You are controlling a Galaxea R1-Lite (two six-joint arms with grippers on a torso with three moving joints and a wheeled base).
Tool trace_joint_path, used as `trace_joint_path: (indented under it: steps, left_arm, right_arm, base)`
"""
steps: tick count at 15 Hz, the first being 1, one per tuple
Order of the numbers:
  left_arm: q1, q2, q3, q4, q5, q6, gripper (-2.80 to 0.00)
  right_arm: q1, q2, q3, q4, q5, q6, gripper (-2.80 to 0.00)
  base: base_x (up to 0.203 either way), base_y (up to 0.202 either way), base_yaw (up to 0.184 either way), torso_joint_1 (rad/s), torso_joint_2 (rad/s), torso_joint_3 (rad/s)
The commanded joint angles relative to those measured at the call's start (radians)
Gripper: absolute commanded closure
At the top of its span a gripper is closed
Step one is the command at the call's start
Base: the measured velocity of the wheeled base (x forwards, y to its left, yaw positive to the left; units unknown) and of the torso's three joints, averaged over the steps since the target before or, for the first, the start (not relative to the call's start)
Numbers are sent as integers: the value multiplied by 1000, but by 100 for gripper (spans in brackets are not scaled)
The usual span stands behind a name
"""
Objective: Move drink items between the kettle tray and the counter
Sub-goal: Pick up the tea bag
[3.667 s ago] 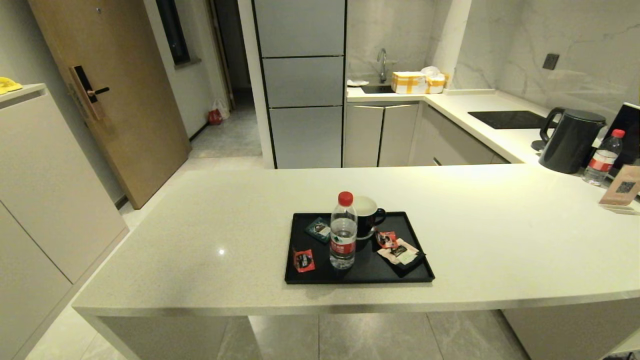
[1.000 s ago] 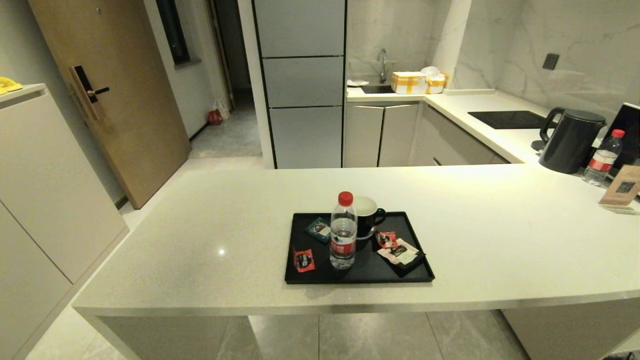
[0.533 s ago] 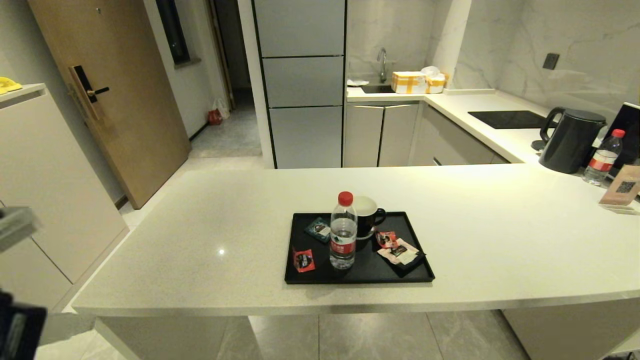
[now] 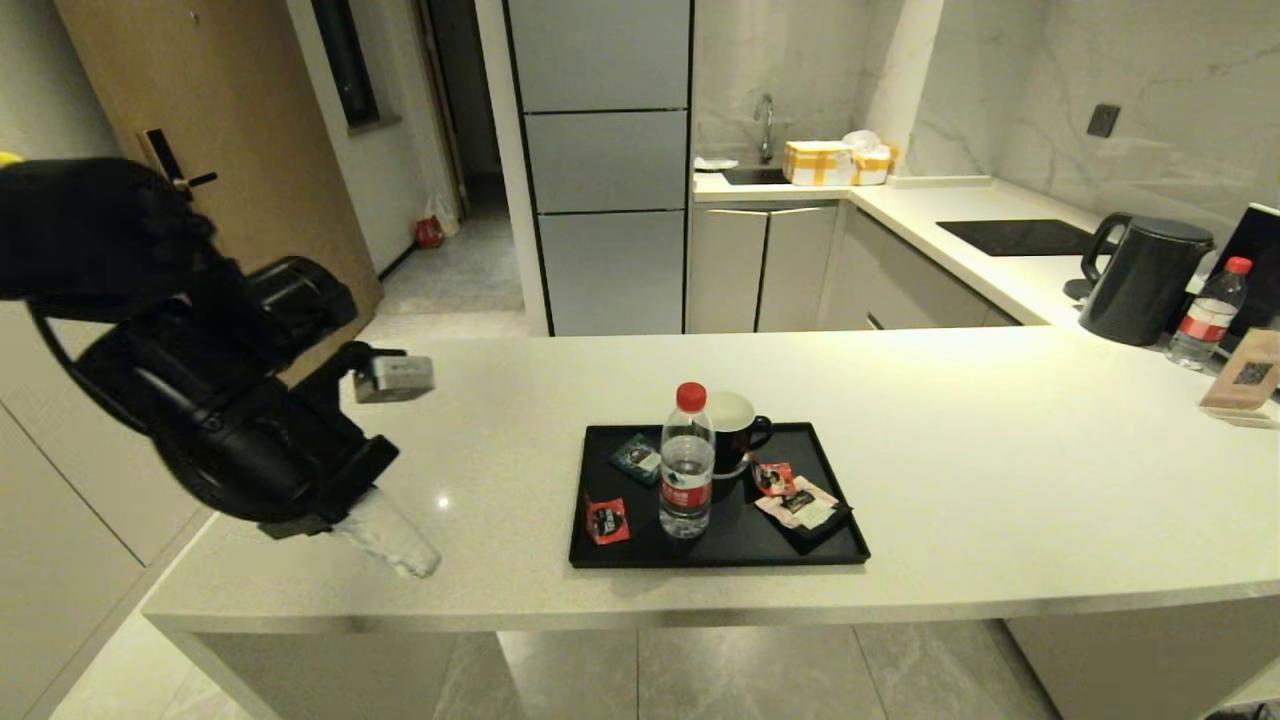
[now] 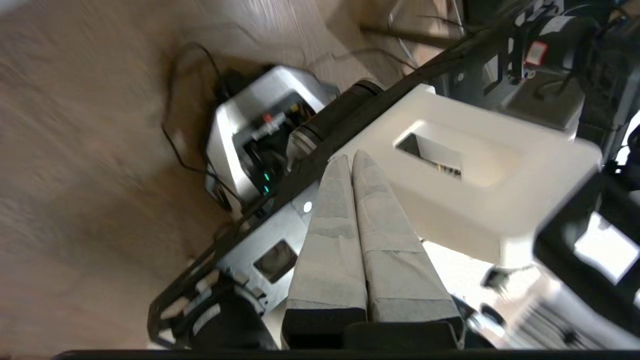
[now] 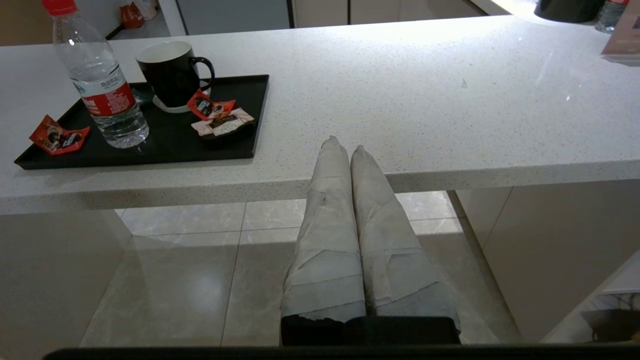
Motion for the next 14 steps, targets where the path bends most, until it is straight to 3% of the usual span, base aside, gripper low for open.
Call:
trace_joint_path:
  steps: [1, 4, 7, 9, 11, 12, 13, 14]
  left_arm:
    - [-27, 143, -52, 3, -5, -14, 0]
    - [-37, 209, -91, -7, -7, -43, 0]
    - [-59, 214, -51, -260, 12, -242, 0]
    - [-117, 218, 1, -352, 105, -285, 0]
    - [-123, 228, 15, -447, 120, -342, 0]
    - [-131, 235, 41, -509, 162, -369, 0]
    - [-141, 243, 59, -542, 214, -378, -280]
    - [-151, 254, 68, -564, 254, -385, -280]
  right_arm:
    - [0, 1, 2, 0, 0, 0, 0]
    - [0, 1, 2, 0, 0, 0, 0]
    - [0, 1, 2, 0, 0, 0, 0]
    - [0, 1, 2, 0, 0, 0, 0]
    - [0, 1, 2, 0, 0, 0, 0]
    - [0, 1, 2, 0, 0, 0, 0]
    - [0, 1, 2, 0, 0, 0, 0]
    - [0, 0, 2, 0, 0, 0, 0]
  base:
    - [0, 0, 0, 0, 0, 0]
    - [0, 0, 0, 0, 0, 0]
    - [0, 0, 0, 0, 0, 0]
    - [0, 0, 0, 0, 0, 0]
    - [0, 0, 0, 0, 0, 0]
    - [0, 0, 0, 0, 0, 0]
    - [0, 0, 0, 0, 0, 0]
    - [0, 0, 0, 0, 0, 0]
